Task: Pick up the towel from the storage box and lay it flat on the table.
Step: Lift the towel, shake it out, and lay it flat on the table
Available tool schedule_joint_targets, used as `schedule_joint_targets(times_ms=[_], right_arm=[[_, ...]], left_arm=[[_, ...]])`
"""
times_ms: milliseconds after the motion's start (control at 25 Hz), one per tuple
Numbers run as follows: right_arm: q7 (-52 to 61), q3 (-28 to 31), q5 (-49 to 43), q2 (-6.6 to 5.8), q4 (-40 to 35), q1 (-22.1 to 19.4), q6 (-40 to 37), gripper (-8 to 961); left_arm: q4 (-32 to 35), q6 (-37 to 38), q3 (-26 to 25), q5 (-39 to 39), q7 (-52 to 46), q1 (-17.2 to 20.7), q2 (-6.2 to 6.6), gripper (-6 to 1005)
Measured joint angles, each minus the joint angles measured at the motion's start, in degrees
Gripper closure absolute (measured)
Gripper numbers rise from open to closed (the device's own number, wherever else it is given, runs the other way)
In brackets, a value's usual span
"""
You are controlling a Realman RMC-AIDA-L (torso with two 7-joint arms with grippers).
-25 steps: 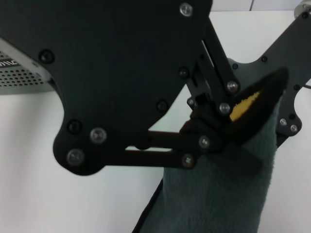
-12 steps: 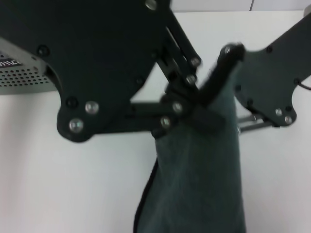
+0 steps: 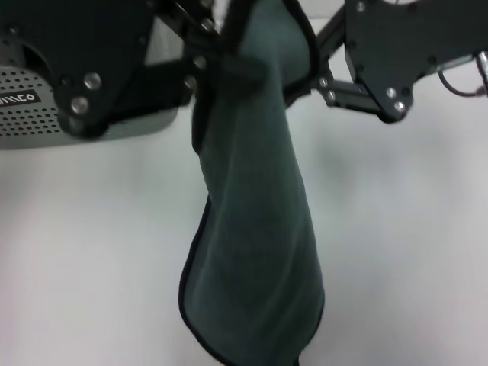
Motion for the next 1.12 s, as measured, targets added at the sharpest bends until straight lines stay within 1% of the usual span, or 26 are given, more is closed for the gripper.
schedule_joint_targets(times_ms=[40,160,240,320,440,520,600,680,760,800,920,1120], right_arm=[[0.0,0.0,0.0,0.0,0.0,0.0,0.0,954],[0.72,0.71,1.37,0.73,-1.34,-1.05,4.09,954],[1.67,0.72,2.59,1.35,-3.38,-1.99,7.8,954],[2.31,0.15,4.04,1.88,-6.07,-3.18,11.71,953],[3.19,-2.58,5.92,2.11,-10.42,-4.71,17.66,953],[3.71,-5.24,6.21,2.16,-13.54,-5.62,22.2,953],[3.97,-9.38,6.12,2.19,-17.48,-7.03,29.39,953],[3.99,-13.92,5.9,2.18,-20.69,-8.28,35.84,953],[3.97,-18.18,5.78,2.08,-23.09,-9.15,41.93,954],[3.9,-19.39,5.77,2.07,-23.58,-9.35,43.69,954],[3.94,-21.62,5.19,2.13,-24.67,-9.55,46.68,954],[4.75,-22.86,4.32,2.24,-25.3,-9.15,47.93,953]], left_arm=[[-0.01,-0.13,-1.42,0.68,0.84,0.62,-0.7,987],[0.22,-1.5,-5.06,4.27,2.04,1.96,-2.7,987],[0.8,-3.71,-6.37,8.38,2.45,3.06,-3.88,987],[1.0,-6.39,-6.59,12.59,3.25,4.15,-4.79,979],[0.36,-9.94,-6.54,16.01,4.49,6.01,-6.04,966],[0.06,-12.59,-6.57,18.21,5.65,7.57,-7.14,950],[-0.05,-14.38,-6.58,19.42,6.75,8.7,-7.92,925],[-0.21,-16.3,-6.56,19.9,7.42,9.96,-8.38,900],[-0.78,-18.44,-6.43,19.74,7.6,11.4,-8.5,889],[-1.41,-19.46,-6.34,19.56,7.63,12.14,-8.53,884],[-3.23,-20.46,-6.28,19.17,7.84,13.03,-8.67,868],[-6.21,-20.63,-6.19,18.27,8.64,13.74,-8.89,845]])
